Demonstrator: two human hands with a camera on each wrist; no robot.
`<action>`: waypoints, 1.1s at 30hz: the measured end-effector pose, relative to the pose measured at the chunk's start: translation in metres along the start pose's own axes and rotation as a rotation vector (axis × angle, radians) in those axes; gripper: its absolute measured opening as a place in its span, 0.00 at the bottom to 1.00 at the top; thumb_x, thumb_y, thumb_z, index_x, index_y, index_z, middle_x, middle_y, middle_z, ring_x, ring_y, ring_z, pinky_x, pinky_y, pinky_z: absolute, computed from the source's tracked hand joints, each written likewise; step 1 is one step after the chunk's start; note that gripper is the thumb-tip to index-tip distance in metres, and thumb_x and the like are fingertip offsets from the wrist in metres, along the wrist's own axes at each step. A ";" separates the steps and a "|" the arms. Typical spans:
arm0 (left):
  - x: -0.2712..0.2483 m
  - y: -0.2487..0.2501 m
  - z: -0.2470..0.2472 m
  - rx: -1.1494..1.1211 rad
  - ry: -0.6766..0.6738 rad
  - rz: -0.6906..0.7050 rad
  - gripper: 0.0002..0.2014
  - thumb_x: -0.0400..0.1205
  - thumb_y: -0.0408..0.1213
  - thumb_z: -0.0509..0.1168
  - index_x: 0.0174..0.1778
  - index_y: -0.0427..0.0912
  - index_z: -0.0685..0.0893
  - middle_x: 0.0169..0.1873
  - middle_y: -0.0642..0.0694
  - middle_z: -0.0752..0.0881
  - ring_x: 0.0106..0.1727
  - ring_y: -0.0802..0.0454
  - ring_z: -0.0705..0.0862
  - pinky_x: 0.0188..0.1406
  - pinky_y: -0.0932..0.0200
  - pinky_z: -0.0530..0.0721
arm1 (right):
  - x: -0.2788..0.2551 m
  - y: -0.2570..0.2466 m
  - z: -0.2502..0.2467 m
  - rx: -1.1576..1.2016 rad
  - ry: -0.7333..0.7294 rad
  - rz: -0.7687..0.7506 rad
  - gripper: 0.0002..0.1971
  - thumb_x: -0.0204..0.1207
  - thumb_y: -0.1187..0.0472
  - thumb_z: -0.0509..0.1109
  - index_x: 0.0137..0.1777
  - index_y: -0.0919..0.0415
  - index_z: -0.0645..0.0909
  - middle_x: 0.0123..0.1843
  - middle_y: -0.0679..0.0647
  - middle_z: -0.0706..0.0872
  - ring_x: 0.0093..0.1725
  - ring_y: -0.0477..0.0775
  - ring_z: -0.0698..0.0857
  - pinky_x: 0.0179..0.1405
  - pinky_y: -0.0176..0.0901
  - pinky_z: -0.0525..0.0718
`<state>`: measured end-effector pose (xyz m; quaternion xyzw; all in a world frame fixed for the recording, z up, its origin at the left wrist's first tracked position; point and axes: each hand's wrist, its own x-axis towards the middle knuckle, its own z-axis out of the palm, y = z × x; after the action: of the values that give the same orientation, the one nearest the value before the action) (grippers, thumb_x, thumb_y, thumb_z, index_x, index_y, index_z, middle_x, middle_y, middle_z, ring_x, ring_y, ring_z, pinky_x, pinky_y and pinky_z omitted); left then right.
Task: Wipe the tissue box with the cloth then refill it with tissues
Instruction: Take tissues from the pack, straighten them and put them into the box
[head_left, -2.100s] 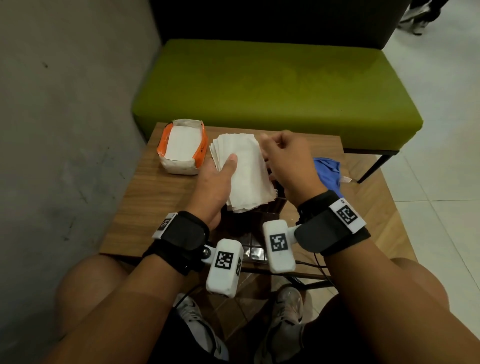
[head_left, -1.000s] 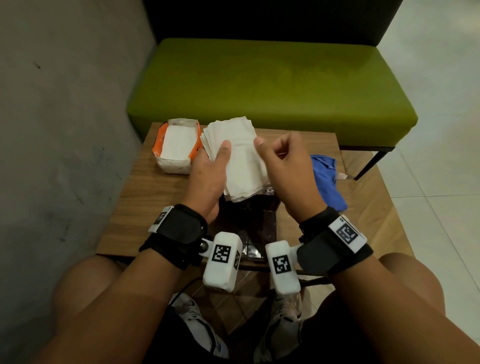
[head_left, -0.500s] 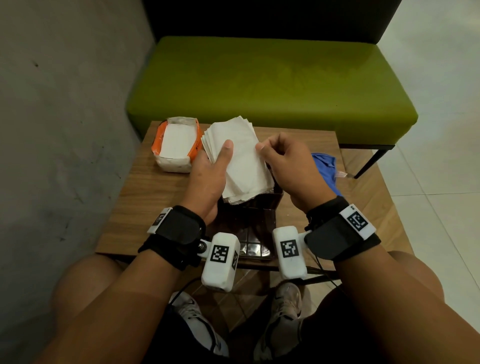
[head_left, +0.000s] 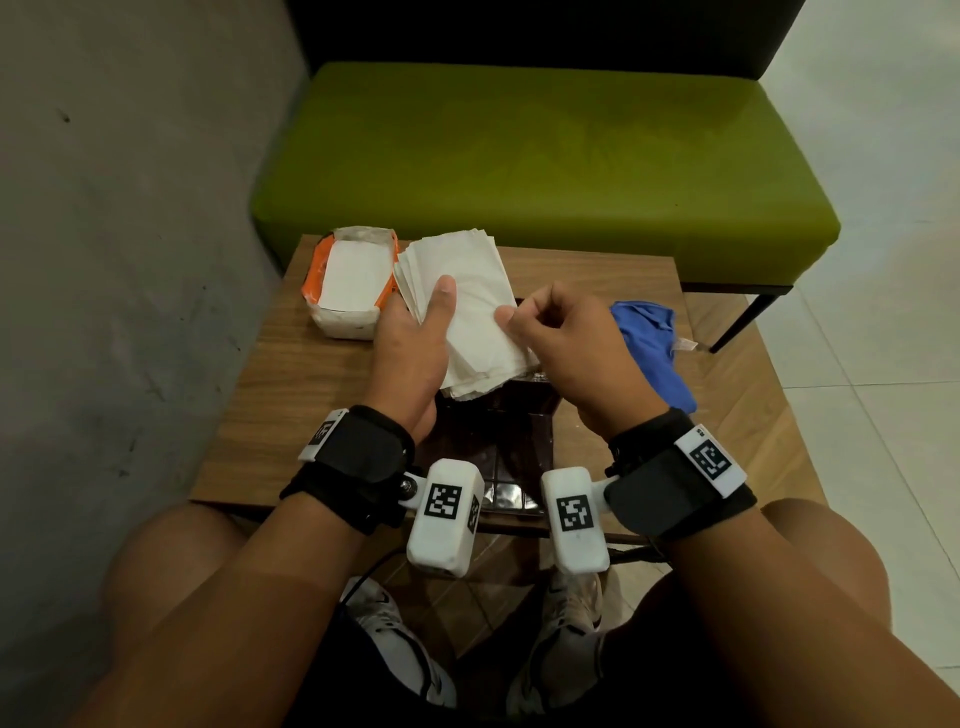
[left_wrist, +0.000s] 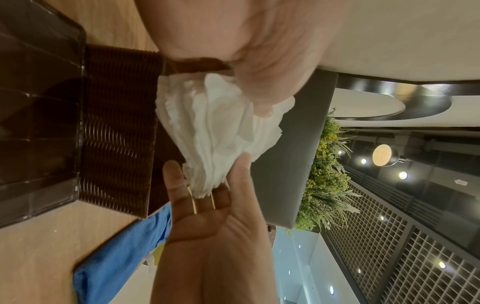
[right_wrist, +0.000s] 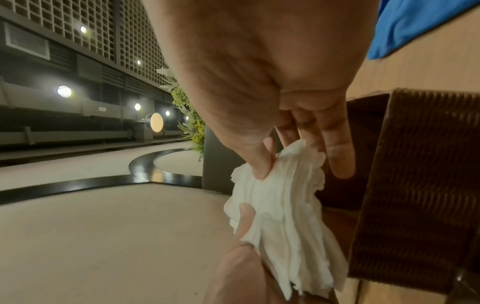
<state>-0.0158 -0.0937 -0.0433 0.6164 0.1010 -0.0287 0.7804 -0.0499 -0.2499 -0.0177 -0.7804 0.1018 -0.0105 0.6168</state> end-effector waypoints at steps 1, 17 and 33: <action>0.001 0.000 -0.001 -0.004 0.013 0.002 0.19 0.94 0.43 0.66 0.80 0.41 0.80 0.67 0.43 0.93 0.66 0.45 0.93 0.68 0.37 0.92 | 0.000 0.003 -0.001 0.007 0.003 0.016 0.11 0.83 0.55 0.79 0.44 0.58 0.82 0.45 0.59 0.91 0.45 0.58 0.91 0.51 0.67 0.92; 0.004 0.004 -0.003 -0.002 0.055 0.016 0.19 0.94 0.46 0.66 0.78 0.42 0.82 0.67 0.45 0.92 0.68 0.48 0.92 0.71 0.39 0.91 | -0.012 -0.002 -0.009 0.076 -0.101 0.092 0.08 0.85 0.60 0.76 0.50 0.63 0.81 0.49 0.59 0.89 0.54 0.64 0.93 0.48 0.65 0.96; -0.004 0.010 0.000 0.024 -0.010 0.006 0.20 0.93 0.44 0.67 0.79 0.41 0.80 0.66 0.42 0.93 0.66 0.44 0.93 0.65 0.40 0.93 | 0.006 -0.014 0.011 0.076 -0.121 0.185 0.26 0.83 0.34 0.72 0.68 0.55 0.80 0.59 0.51 0.92 0.53 0.49 0.94 0.43 0.48 0.93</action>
<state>-0.0182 -0.0915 -0.0334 0.6259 0.0949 -0.0308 0.7735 -0.0405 -0.2377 -0.0076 -0.7428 0.1356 0.0897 0.6495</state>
